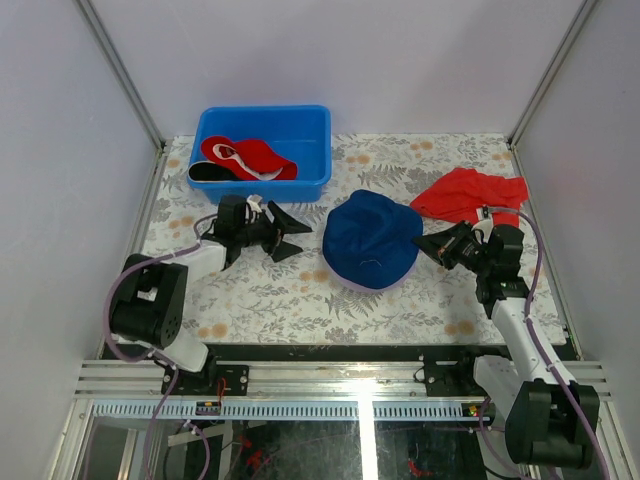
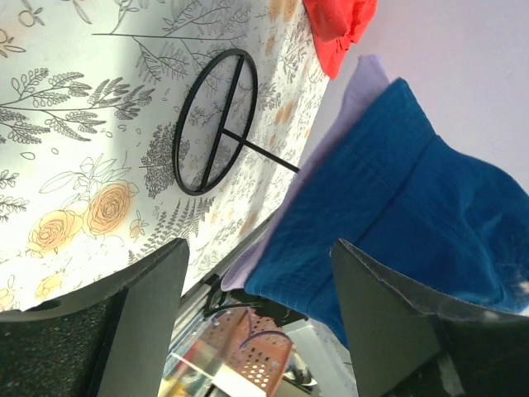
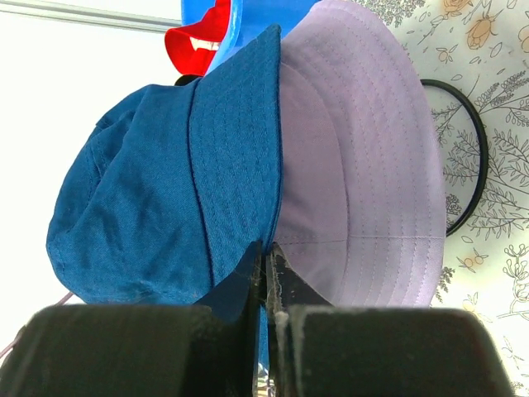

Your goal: Stack the hats

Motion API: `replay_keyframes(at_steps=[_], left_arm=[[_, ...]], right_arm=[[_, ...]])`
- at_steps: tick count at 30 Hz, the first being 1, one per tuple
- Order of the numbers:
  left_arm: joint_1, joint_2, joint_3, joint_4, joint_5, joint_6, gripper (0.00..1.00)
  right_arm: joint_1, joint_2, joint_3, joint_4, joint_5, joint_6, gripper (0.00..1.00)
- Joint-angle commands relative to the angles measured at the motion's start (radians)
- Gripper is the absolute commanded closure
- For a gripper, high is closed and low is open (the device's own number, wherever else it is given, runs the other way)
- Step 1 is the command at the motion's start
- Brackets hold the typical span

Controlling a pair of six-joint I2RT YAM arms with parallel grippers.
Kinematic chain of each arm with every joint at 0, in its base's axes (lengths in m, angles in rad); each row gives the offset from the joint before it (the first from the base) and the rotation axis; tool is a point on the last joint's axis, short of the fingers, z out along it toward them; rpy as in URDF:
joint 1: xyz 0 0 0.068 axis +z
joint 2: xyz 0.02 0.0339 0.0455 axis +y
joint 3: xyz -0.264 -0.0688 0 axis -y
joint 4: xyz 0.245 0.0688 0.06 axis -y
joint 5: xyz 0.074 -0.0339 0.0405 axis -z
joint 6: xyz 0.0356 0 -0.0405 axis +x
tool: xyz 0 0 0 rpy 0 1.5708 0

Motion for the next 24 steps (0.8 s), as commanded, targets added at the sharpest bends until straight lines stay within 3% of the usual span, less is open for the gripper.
replay_keyframes(at_steps=[1,3,7,14,24], left_arm=[[-0.002,0.077,-0.078,0.444,0.057,-0.196,0.31],[-0.015,0.121,-0.081,0.591,0.065,-0.262,0.32],[-0.05,0.175,-0.057,0.695,0.05,-0.306,0.3],[-0.101,0.274,-0.098,1.02,0.014,-0.512,0.3],[-0.125,0.281,-0.113,0.964,0.002,-0.463,0.32]], right_arm=[[-0.004,0.018,0.01,0.042,-0.013,0.015,1.0],[-0.004,0.026,0.009,0.057,-0.015,0.028,1.0],[-0.004,0.037,0.019,0.059,-0.023,0.029,1.0],[-0.004,0.043,0.042,0.034,-0.013,0.02,1.0],[-0.004,0.065,0.062,0.04,-0.02,0.026,1.0]])
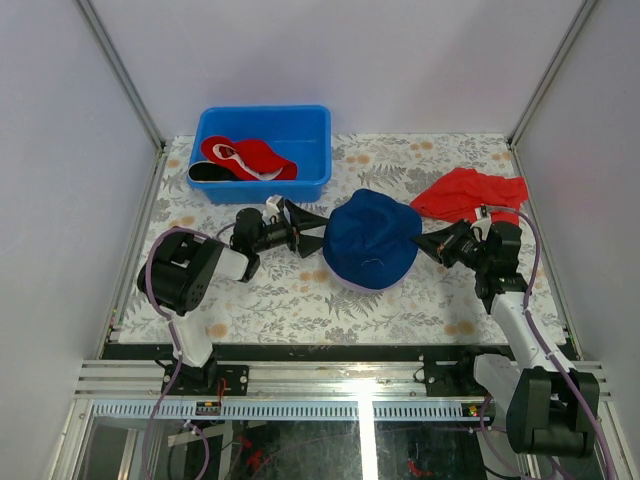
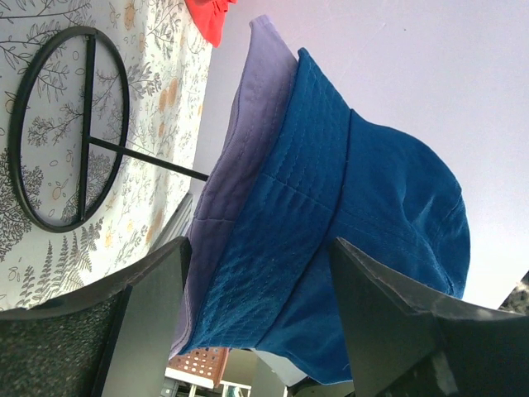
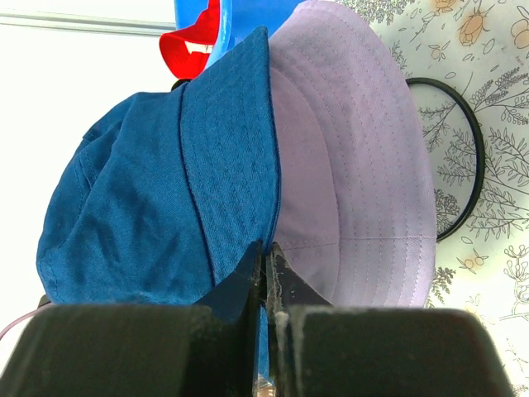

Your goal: Stack the hats

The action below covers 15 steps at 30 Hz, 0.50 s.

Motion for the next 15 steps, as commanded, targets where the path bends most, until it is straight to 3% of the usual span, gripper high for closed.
replay_keyframes(at_steps=[1,3,6,9,13,15], left_arm=[[-0.006,-0.01,-0.003,0.07,-0.015,0.018,0.32],[-0.009,0.005,0.0,0.117,-0.017,-0.008,0.33],[-0.019,0.033,0.008,0.162,-0.022,-0.038,0.49],[-0.035,0.05,0.016,0.169,-0.029,-0.04,0.59],[-0.045,0.088,0.009,0.216,-0.038,-0.07,0.8],[-0.046,0.106,-0.004,0.248,-0.047,-0.088,0.99]], right_arm=[[-0.004,0.007,0.054,0.019,-0.02,0.002,1.0],[-0.004,0.009,0.058,0.014,-0.022,0.001,1.0],[-0.004,0.009,0.058,0.006,-0.019,-0.003,1.0],[-0.004,0.008,0.055,-0.004,-0.019,-0.008,1.0],[-0.004,0.002,0.053,-0.023,-0.018,-0.018,1.0],[-0.004,-0.001,0.047,-0.025,-0.015,-0.018,1.0]])
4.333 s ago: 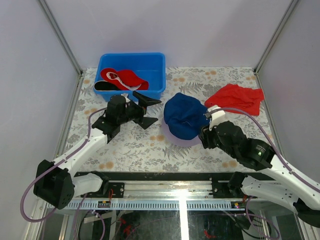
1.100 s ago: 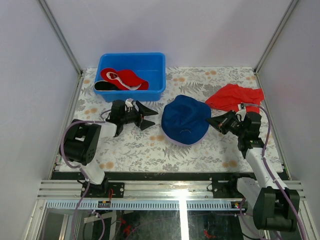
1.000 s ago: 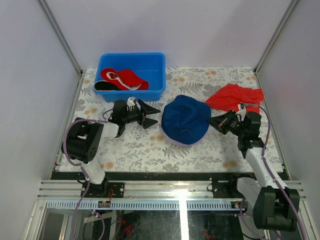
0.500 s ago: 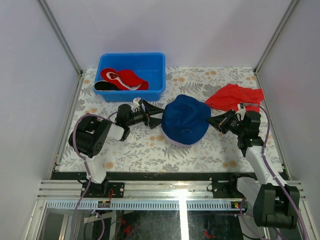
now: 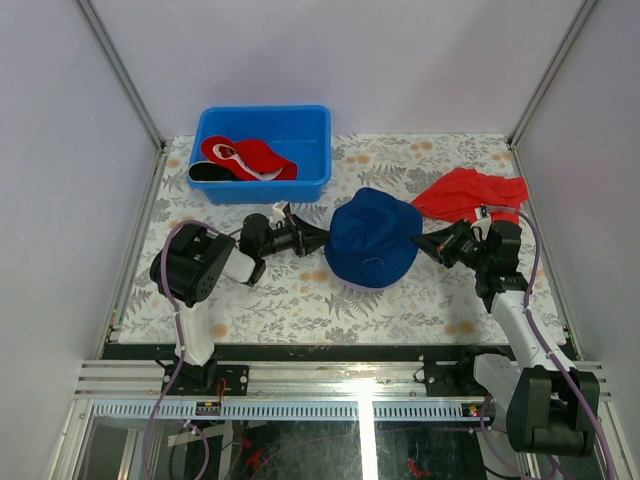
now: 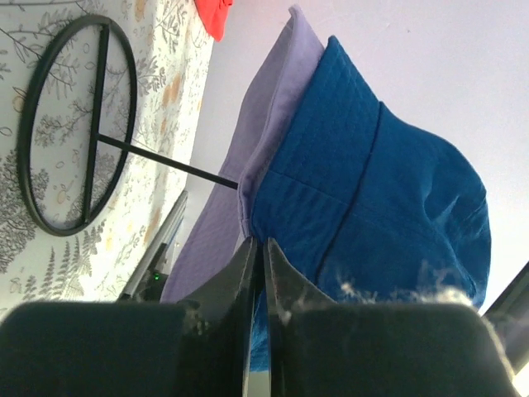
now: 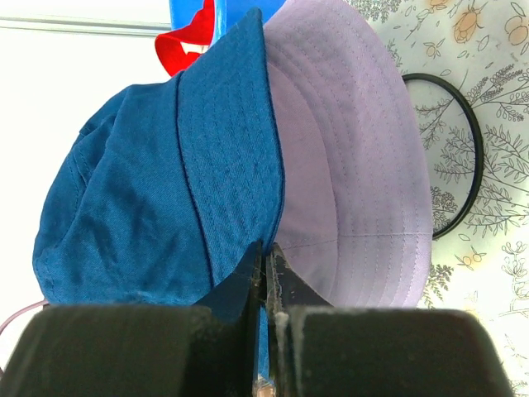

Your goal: Stack the hats

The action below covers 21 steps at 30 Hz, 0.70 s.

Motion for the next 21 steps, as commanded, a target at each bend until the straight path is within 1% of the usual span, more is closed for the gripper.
replay_keyframes(at_steps=[1,5,8,14,21], left_arm=[[-0.008,0.036,-0.012,0.168,-0.027,-0.046,1.0],[-0.003,0.071,-0.052,0.222,-0.039,-0.056,1.0],[0.013,0.083,-0.088,0.231,-0.036,-0.042,1.0],[0.057,0.09,-0.121,0.234,-0.017,-0.028,1.0],[0.083,0.072,-0.106,0.181,0.004,-0.001,1.0]], right_arm=[[-0.004,-0.012,0.03,-0.006,-0.014,-0.014,1.0],[-0.004,-0.016,0.006,-0.012,0.01,-0.004,1.0],[-0.004,-0.016,-0.007,-0.054,0.052,-0.014,1.0],[-0.004,0.017,0.002,-0.265,0.148,-0.106,1.0],[-0.002,0.111,0.021,-0.411,0.285,-0.209,1.0]])
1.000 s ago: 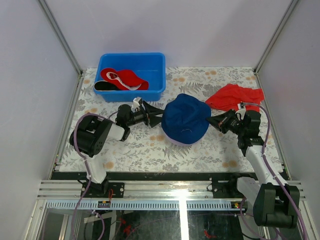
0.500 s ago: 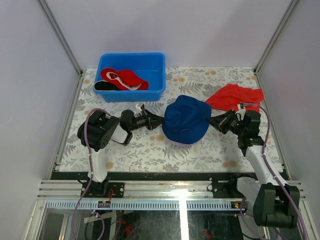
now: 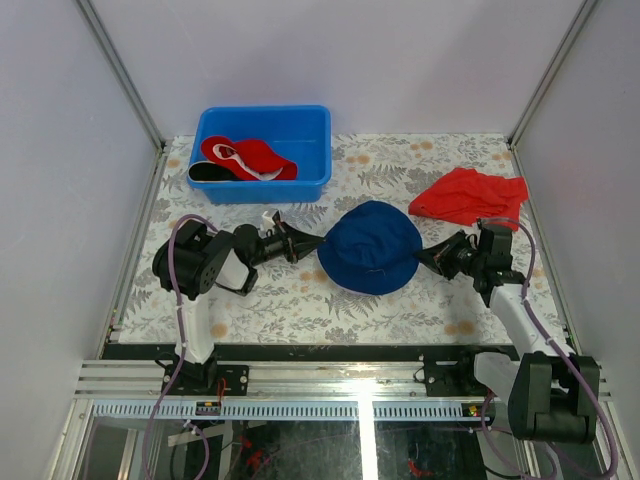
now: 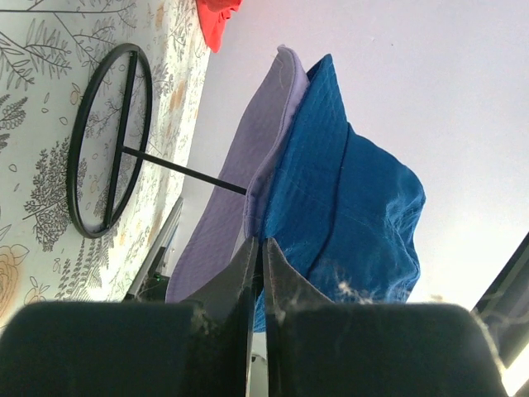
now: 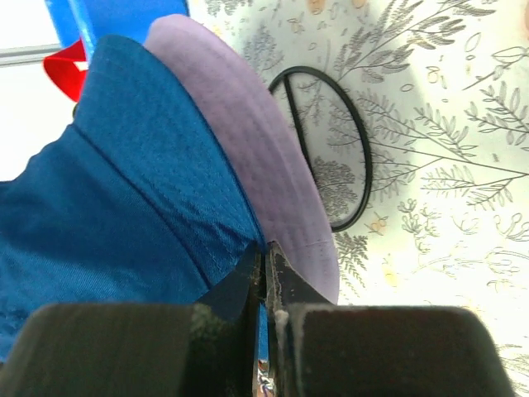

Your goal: Stack the hats

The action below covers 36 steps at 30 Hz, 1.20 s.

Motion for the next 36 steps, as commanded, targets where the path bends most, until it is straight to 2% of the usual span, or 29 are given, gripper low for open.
replay_keyframes(at_steps=[1,7,9,11,13,14,17,20,23,26,27,31,36], left_arm=[[0.021,-0.001,0.001,-0.027,0.02,0.05,1.0],[0.027,0.003,0.006,-0.069,0.029,0.08,1.0],[0.027,0.01,0.005,-0.063,0.032,0.078,1.0],[0.027,0.009,0.006,-0.062,0.033,0.076,1.0],[0.027,0.003,0.015,-0.071,0.038,0.079,1.0],[0.027,-0.003,0.021,-0.077,0.041,0.082,1.0],[0.027,-0.024,0.032,-0.098,0.047,0.089,1.0],[0.027,-0.034,0.048,-0.117,0.053,0.095,0.99],[0.027,-0.041,0.056,-0.111,0.055,0.088,0.93],[0.034,-0.052,0.06,-0.11,0.059,0.082,0.8],[0.039,-0.059,0.061,-0.116,0.061,0.082,0.7],[0.089,-0.102,0.042,-0.167,0.059,0.105,0.53],[0.168,-0.177,-0.004,-0.212,0.064,0.121,0.47]], right_arm=[[-0.004,0.078,0.023,-0.2,0.176,-0.124,1.0],[0.078,0.208,0.119,-0.274,0.311,-0.194,1.0],[0.117,0.221,0.138,-0.263,0.327,-0.194,0.97],[0.133,0.21,0.148,-0.254,0.333,-0.186,0.9],[0.137,0.192,0.168,-0.265,0.338,-0.191,0.77],[0.137,0.175,0.178,-0.277,0.345,-0.198,0.67],[0.138,0.119,0.219,-0.324,0.384,-0.218,0.5],[0.138,0.061,0.246,-0.35,0.437,-0.224,0.45],[0.135,0.02,0.275,-0.376,0.489,-0.248,0.44],[0.12,0.014,0.289,-0.347,0.468,-0.28,0.44],[0.111,0.021,0.291,-0.331,0.444,-0.282,0.44],[0.098,0.047,0.311,-0.253,0.36,-0.282,0.44],[0.093,0.112,0.364,-0.187,0.297,-0.295,0.45]])
